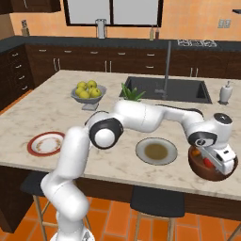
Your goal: Pick the chicken drumstick and tomato from their plates and place them in the bowl. Then put the bowl in the fridge.
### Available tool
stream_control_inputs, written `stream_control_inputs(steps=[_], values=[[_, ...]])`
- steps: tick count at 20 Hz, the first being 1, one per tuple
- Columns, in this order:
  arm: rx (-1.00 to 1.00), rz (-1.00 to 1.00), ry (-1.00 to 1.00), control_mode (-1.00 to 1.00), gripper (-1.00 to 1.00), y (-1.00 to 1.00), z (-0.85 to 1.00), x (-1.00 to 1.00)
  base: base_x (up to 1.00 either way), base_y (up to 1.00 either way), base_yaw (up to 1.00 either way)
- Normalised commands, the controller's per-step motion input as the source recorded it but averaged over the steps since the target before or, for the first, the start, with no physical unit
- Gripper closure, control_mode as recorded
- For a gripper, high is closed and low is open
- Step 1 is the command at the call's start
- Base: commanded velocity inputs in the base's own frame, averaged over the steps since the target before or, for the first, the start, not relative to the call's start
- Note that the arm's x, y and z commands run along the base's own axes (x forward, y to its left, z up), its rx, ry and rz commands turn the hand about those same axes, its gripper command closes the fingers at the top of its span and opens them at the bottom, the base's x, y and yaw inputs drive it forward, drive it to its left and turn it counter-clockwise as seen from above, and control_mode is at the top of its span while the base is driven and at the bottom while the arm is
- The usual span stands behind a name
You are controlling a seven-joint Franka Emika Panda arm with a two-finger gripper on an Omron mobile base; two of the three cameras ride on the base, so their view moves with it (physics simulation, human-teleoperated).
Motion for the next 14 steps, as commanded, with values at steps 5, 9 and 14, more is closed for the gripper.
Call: stream_control_inputs(steps=[5, 9, 14], values=[[0.1, -0.11, 0.02, -1.0, -1.0, -0.06, -0.12, 0.0, 0.0, 0.0, 0.0], [0.13, -0.13, 0.14, -1.0, -1.0, -0.05, -0.36, -0.02, 0.0, 0.0, 0.0], [0.08, -0.13, 0.09, -1.0, -1.0, 0.0, -0.33, 0.06, 0.0, 0.0, 0.0]])
